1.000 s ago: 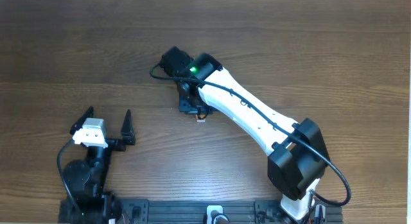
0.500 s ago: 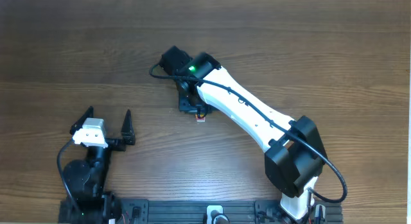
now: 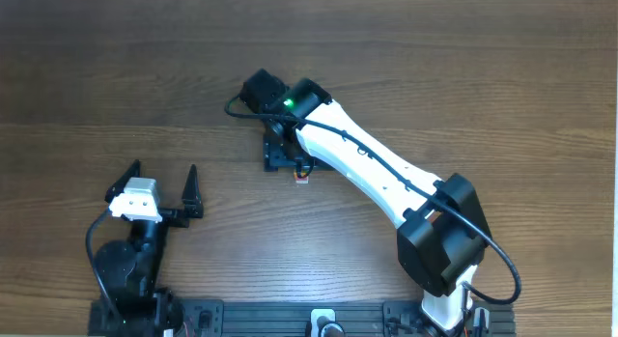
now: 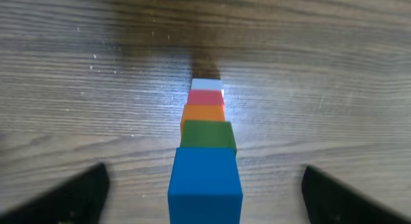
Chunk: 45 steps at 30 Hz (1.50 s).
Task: Stack Cubes
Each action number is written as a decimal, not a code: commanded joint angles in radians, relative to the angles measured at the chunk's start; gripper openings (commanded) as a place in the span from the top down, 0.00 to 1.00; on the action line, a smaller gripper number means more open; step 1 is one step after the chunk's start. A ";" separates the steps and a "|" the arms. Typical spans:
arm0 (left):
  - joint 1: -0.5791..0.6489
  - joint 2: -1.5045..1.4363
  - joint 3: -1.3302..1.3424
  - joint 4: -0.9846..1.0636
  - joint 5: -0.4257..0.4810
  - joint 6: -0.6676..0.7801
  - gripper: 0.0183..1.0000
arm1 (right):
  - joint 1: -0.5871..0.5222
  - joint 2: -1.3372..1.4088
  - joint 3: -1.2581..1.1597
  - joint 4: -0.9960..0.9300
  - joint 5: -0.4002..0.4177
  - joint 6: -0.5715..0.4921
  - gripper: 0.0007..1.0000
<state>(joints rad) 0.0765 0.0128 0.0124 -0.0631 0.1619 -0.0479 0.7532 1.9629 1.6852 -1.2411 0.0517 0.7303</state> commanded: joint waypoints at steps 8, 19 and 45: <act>0.007 -0.007 -0.006 0.003 0.012 0.014 0.00 | -0.088 0.005 0.023 0.089 0.002 -0.130 0.01; 0.007 -0.007 -0.006 0.003 0.013 0.014 0.00 | -0.458 -0.039 0.023 0.114 0.002 -0.377 0.01; 0.007 -0.007 -0.006 0.002 0.013 0.014 0.00 | -0.716 -1.297 -1.064 0.826 0.031 -0.634 0.01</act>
<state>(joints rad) 0.0765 0.0124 0.0124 -0.0631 0.1619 -0.0479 0.0353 0.7956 0.7242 -0.4530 0.1154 0.1089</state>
